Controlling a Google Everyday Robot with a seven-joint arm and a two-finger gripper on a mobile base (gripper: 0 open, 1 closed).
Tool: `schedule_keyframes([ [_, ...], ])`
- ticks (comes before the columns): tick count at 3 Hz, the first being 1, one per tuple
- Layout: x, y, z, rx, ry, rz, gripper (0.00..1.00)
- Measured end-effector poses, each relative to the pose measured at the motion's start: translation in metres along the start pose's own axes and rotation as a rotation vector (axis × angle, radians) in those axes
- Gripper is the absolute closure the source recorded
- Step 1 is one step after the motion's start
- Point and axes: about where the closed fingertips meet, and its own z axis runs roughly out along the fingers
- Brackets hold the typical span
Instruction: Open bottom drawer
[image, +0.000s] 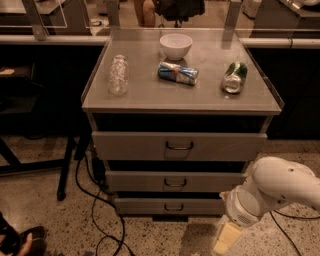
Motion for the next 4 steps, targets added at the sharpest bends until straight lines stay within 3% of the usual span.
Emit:
schedule_keyframes([
  [1,0.035,-0.027,0.04,-0.039,-0.049,0.074,0.0],
  [2,0.052,-0.048,0.075,-0.079,-0.064,0.115,0.0],
  [3,0.053,-0.046,0.079,-0.088,-0.065,0.118,0.0],
  [4,0.057,-0.04,0.082,-0.112,-0.112,0.112,0.0],
])
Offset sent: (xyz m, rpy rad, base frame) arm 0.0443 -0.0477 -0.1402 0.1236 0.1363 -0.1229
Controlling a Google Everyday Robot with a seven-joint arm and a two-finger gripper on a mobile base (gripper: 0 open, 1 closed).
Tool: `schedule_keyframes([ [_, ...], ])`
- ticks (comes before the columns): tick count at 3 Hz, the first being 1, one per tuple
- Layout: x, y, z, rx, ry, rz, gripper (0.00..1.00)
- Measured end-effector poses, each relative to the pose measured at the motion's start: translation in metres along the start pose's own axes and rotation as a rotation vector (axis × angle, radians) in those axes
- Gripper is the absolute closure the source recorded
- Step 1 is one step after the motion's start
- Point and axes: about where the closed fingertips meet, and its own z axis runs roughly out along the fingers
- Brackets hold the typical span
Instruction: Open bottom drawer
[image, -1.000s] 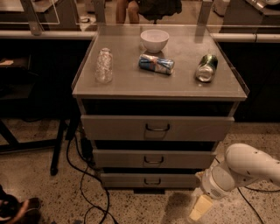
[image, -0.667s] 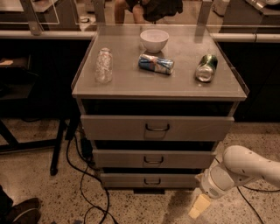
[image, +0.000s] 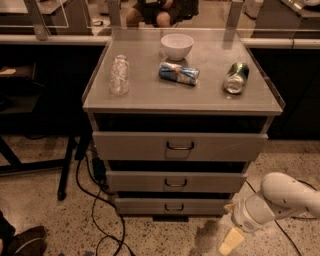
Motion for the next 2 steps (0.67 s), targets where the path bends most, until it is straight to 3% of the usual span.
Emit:
schedule_keyframes([
  [2,0.038,-0.016,0.078,-0.156,-0.077,0.062,0.0],
])
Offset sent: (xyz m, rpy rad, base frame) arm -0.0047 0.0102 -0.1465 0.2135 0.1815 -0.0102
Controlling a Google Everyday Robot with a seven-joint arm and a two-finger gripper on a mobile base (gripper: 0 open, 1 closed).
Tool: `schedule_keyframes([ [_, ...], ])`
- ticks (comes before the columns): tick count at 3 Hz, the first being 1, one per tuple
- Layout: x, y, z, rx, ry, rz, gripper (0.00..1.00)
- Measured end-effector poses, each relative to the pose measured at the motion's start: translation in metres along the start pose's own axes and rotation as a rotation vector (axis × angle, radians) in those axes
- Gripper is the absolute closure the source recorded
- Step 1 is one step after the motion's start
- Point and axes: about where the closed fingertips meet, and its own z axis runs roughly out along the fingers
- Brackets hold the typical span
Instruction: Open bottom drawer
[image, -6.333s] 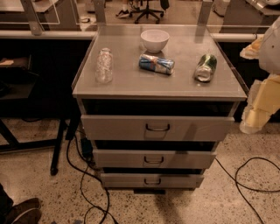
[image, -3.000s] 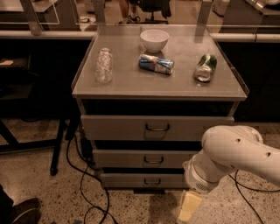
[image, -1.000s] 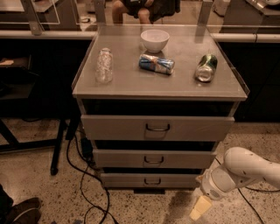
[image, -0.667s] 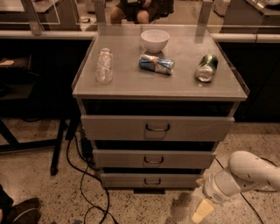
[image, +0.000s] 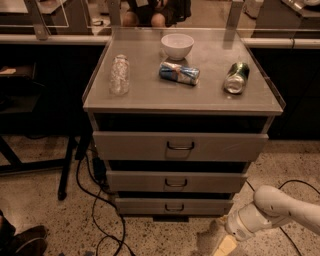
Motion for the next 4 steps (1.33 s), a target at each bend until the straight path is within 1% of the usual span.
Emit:
schedule_keyframes([
  [1,0.004,-0.008,0.033,-0.072,-0.001,-0.012,0.0],
  [2,0.005,-0.009,0.036,-0.077,-0.003,-0.009,0.0],
  [3,0.01,-0.011,0.05,-0.05,-0.065,0.021,0.0],
  [4,0.001,-0.03,0.064,0.023,-0.176,0.029,0.0],
])
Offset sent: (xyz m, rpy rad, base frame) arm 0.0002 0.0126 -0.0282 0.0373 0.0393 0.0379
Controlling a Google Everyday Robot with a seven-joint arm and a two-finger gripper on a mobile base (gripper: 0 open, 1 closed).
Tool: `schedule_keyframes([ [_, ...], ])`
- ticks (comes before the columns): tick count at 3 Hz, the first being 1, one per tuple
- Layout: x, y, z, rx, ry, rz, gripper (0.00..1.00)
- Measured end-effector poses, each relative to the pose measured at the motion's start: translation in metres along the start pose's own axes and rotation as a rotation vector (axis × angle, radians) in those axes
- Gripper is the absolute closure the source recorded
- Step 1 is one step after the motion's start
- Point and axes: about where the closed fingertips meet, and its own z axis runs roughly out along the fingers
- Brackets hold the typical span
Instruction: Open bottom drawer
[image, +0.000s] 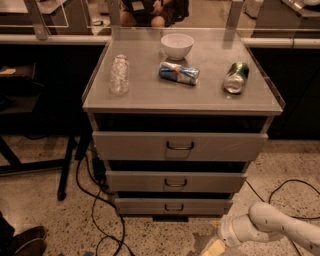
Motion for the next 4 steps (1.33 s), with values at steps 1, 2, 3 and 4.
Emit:
schedule_keyframes([
  [1,-0.012,-0.022,0.007,0.05,-0.083,-0.024,0.0],
  [2,-0.028,-0.04,0.01,0.075,-0.125,-0.057,0.0],
  [3,-0.029,-0.042,0.009,0.078,-0.127,-0.059,0.0],
  [4,-0.028,-0.036,0.018,0.059,-0.139,-0.08,0.0],
])
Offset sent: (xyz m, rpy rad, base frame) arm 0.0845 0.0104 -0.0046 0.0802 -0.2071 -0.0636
